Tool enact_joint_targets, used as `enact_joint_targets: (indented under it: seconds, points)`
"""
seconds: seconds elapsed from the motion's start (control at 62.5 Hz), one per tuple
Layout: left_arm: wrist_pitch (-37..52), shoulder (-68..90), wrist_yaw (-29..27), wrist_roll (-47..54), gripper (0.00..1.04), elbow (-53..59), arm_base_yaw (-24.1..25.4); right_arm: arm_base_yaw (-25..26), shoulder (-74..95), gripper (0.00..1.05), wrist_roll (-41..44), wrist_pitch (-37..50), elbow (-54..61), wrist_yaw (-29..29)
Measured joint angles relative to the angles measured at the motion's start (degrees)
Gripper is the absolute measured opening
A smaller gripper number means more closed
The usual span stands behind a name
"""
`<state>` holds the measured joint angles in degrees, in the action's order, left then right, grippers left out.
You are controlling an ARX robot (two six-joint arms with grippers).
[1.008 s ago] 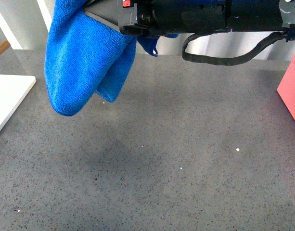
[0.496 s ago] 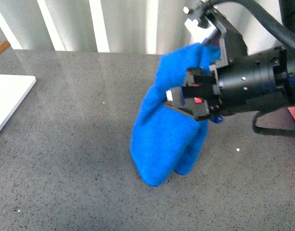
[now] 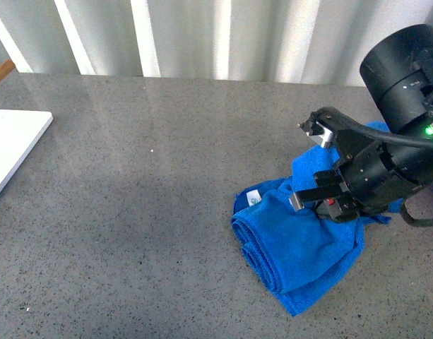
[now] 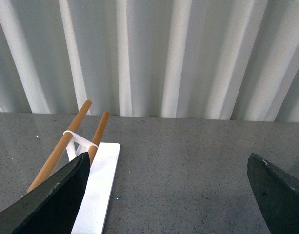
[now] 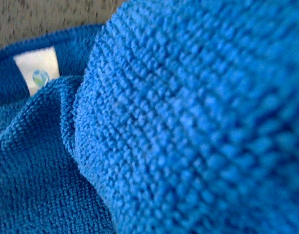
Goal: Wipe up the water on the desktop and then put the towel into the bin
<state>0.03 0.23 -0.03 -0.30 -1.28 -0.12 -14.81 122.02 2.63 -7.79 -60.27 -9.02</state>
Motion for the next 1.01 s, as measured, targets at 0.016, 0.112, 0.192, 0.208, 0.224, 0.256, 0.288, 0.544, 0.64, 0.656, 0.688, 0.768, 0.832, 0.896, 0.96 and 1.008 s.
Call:
enact_joint_targets:
  seconds: [0.016,0.112,0.192,0.208,0.224,0.256,0.288,0.544,0.64,0.656,0.688,0.768,0.832,0.896,0.96,1.008]
  points:
    - [0.0,0.0,0.0,0.0,0.98,0.0,0.0,0.0,0.3,0.04,0.1,-0.1,-0.4,0.1]
    - [0.0,0.0,0.0,0.0,0.98,0.0,0.0,-0.3,3.1,0.04,1.2,-1.5,-4.1,2.3]
    - [0.0,0.0,0.0,0.0,0.98,0.0,0.0,-0.7,5.4,0.04,2.5,-1.9,-8.1,4.4]
    - [0.0,0.0,0.0,0.0,0.98,0.0,0.0,-0.7,5.7,0.04,2.6,-1.9,-8.7,4.7]
    - [0.0,0.0,0.0,0.0,0.98,0.0,0.0,-0.8,6.0,0.04,2.9,-2.0,-9.4,5.0]
    - [0.0,0.0,0.0,0.0,0.98,0.0,0.0,-0.9,7.0,0.04,3.5,-2.3,-11.4,5.8]
    - [0.0,0.0,0.0,0.0,0.98,0.0,0.0,-1.1,7.7,0.04,4.2,-2.8,-13.3,6.5]
    - [0.0,0.0,0.0,0.0,0.98,0.0,0.0,-4.7,12.6,0.04,7.6,-7.2,-26.4,7.1]
    - [0.0,0.0,0.0,0.0,0.98,0.0,0.0,-7.8,12.5,0.04,7.7,-7.1,-26.8,4.0]
    - [0.0,0.0,0.0,0.0,0.98,0.0,0.0,-8.5,12.3,0.04,7.8,-6.9,-26.5,3.7]
    - [0.0,0.0,0.0,0.0,0.98,0.0,0.0,-9.3,12.2,0.04,8.0,-6.7,-26.1,3.3]
    - [0.0,0.0,0.0,0.0,0.98,0.0,0.0,-11.8,10.9,0.04,8.5,-6.0,-23.8,1.4]
    - [0.0,0.0,0.0,0.0,0.98,0.0,0.0,-13.6,9.3,0.04,8.6,-5.7,-21.4,0.4]
    - [0.0,0.0,0.0,0.0,0.98,0.0,0.0,-14.8,7.5,0.04,8.5,-5.3,-19.0,-0.1]
    - [0.0,0.0,0.0,0.0,0.98,0.0,0.0,-15.3,5.1,0.04,7.6,-4.9,-16.3,-0.6]
    - [0.0,0.0,0.0,0.0,0.98,0.0,0.0,-15.1,3.3,0.04,6.6,-4.2,-14.4,-0.8]
